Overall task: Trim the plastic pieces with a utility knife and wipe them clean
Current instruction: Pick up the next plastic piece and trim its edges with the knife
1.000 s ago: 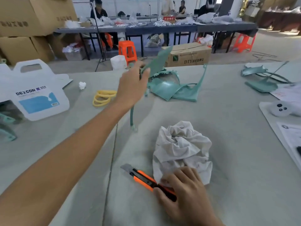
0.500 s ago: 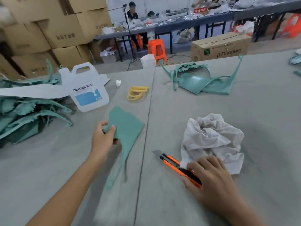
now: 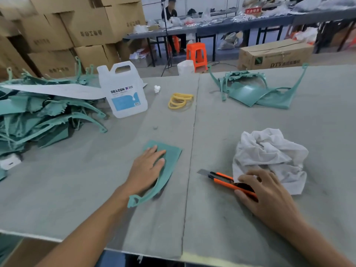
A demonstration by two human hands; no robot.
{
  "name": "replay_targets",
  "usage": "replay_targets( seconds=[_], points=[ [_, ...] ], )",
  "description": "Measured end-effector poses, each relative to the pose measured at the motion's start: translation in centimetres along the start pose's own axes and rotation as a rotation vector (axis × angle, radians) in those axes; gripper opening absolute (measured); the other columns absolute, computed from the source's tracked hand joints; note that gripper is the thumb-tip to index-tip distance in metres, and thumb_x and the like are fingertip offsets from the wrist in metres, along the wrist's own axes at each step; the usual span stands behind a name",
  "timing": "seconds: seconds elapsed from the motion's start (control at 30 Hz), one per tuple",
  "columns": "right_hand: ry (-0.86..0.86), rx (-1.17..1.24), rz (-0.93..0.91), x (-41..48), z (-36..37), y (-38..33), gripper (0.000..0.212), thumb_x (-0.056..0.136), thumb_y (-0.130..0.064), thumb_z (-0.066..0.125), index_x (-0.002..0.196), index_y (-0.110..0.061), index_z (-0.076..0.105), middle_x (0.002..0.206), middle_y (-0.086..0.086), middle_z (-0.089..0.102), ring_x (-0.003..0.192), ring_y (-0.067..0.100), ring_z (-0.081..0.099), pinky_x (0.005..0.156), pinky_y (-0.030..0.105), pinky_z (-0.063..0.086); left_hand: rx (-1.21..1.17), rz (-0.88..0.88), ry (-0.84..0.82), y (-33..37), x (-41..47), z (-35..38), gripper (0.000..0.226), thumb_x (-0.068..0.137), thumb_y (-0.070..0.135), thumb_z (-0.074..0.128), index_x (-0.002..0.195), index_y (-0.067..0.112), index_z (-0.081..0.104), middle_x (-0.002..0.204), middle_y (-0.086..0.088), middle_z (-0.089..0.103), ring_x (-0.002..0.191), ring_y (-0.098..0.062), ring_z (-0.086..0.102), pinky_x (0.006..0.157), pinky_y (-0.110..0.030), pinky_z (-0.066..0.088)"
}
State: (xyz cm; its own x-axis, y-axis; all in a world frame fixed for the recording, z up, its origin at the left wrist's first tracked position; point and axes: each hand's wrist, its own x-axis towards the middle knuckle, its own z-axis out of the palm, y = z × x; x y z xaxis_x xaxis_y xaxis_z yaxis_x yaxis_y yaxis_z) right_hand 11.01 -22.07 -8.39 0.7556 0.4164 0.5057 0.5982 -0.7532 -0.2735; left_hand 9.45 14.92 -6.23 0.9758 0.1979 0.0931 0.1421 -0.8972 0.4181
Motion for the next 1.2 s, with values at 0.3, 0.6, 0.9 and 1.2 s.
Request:
replay_targets(
  seconds=[0.3, 0.6, 0.9, 1.2],
  points=[
    [0.026, -0.05, 0.103, -0.2, -0.1, 0.0, 0.038, 0.085, -0.054, 0.075, 0.099, -0.02, 0.07, 0.098, -0.001, 0.057, 0.09, 0.026, 0.055, 0.069, 0.037, 0.049, -0.104, 0.07, 0.119, -0.8, -0.9, 0.6, 0.032, 0.105, 0.023, 0.043, 0.135, 0.015, 0.051, 0.161, -0.009, 0.031, 0.152, -0.022, 0.02, 0.12, -0.03, 0.014],
    [-0.072, -0.06, 0.079, 0.4, -0.7, -0.7, 0.047, 0.087, -0.066, 0.05, 0.092, -0.025, 0.072, 0.084, -0.007, 0.06, 0.078, 0.026, 0.059, 0.071, 0.036, 0.048, -0.144, 0.07, -0.062, -1.8, -2.6, -1.4, 0.059, 0.085, 0.031, 0.033, 0.137, 0.019, 0.057, 0.156, -0.007, 0.041, 0.148, -0.02, 0.028, 0.117, -0.027, 0.013],
    [-0.024, -0.028, 0.101, 0.2, -0.9, -1.4, 0.014, 0.094, -0.029, 0.066, 0.102, -0.021, 0.074, 0.091, -0.004, 0.058, 0.085, 0.024, 0.062, 0.069, 0.034, 0.047, -0.156, 0.413, 0.153, -2.6, -6.2, 1.3, 0.033, 0.091, 0.045, 0.063, 0.122, 0.035, 0.06, 0.145, 0.006, 0.048, 0.141, -0.007, 0.034, 0.113, -0.027, 0.029],
    [-0.036, -0.081, 0.205, 0.3, -1.3, -1.4, 0.017, 0.089, -0.036, 0.071, 0.097, -0.021, 0.071, 0.085, -0.002, 0.062, 0.08, 0.031, 0.061, 0.063, 0.039, 0.048, -0.167, 0.316, 0.241, -0.2, -5.3, 2.1, 0.054, 0.081, 0.06, 0.074, 0.117, 0.021, 0.064, 0.148, -0.003, 0.047, 0.145, -0.022, 0.035, 0.118, -0.027, 0.025]
  ],
)
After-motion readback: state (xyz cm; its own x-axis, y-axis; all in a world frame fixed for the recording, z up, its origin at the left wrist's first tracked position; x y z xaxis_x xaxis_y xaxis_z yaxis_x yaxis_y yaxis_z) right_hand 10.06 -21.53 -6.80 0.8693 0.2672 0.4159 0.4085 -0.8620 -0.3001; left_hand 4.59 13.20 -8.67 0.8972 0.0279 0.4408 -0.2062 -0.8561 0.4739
